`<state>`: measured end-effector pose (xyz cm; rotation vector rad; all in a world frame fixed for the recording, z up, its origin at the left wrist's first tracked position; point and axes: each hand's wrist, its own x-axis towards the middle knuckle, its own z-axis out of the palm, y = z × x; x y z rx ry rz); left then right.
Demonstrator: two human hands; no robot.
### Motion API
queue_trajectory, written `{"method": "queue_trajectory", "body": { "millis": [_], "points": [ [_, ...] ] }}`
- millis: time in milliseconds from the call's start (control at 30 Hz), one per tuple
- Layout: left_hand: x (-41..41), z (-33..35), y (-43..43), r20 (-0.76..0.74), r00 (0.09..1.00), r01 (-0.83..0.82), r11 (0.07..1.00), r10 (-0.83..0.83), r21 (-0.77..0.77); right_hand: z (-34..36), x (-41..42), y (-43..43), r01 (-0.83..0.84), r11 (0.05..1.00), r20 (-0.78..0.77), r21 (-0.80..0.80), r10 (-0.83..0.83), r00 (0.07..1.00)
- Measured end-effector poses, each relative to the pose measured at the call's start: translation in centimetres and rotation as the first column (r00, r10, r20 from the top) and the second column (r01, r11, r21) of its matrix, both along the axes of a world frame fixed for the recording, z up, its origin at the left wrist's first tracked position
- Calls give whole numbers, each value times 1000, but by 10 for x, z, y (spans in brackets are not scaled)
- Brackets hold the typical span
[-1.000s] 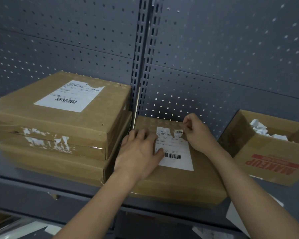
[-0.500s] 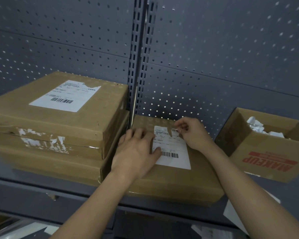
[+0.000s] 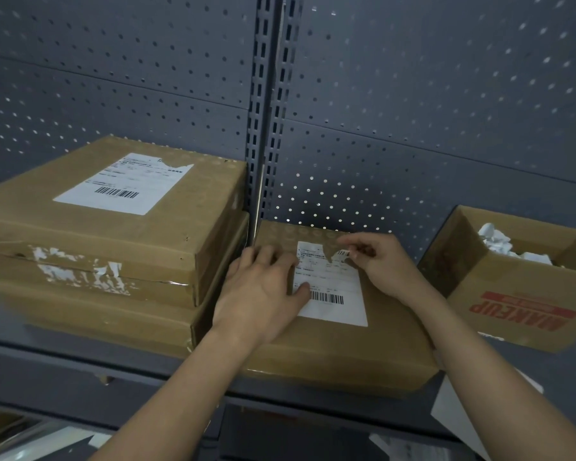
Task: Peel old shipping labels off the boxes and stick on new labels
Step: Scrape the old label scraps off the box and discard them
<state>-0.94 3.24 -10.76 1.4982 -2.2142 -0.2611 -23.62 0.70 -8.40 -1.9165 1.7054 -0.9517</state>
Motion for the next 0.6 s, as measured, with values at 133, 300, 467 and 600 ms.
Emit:
{"method": "queue_trajectory", "body": {
  "millis": [133, 300, 467, 600],
  "points": [
    [0, 1, 0, 14, 1000, 1, 1000, -1, 8, -6, 2, -6, -14, 1000, -169, 16, 16, 985],
    [0, 2, 1, 8, 1000, -9, 1000, 9, 13, -12, 3, -2, 1, 995, -118, -96, -12, 993],
    [0, 1, 1, -2, 1000, -10, 1000, 10, 15, -13, 1, 1, 10, 994, -68, -105, -17, 998],
    [0, 1, 1, 0, 1000, -11, 999, 11, 30, -13, 1, 4, 17, 991, -36, -136, -23, 999]
  ]
}}
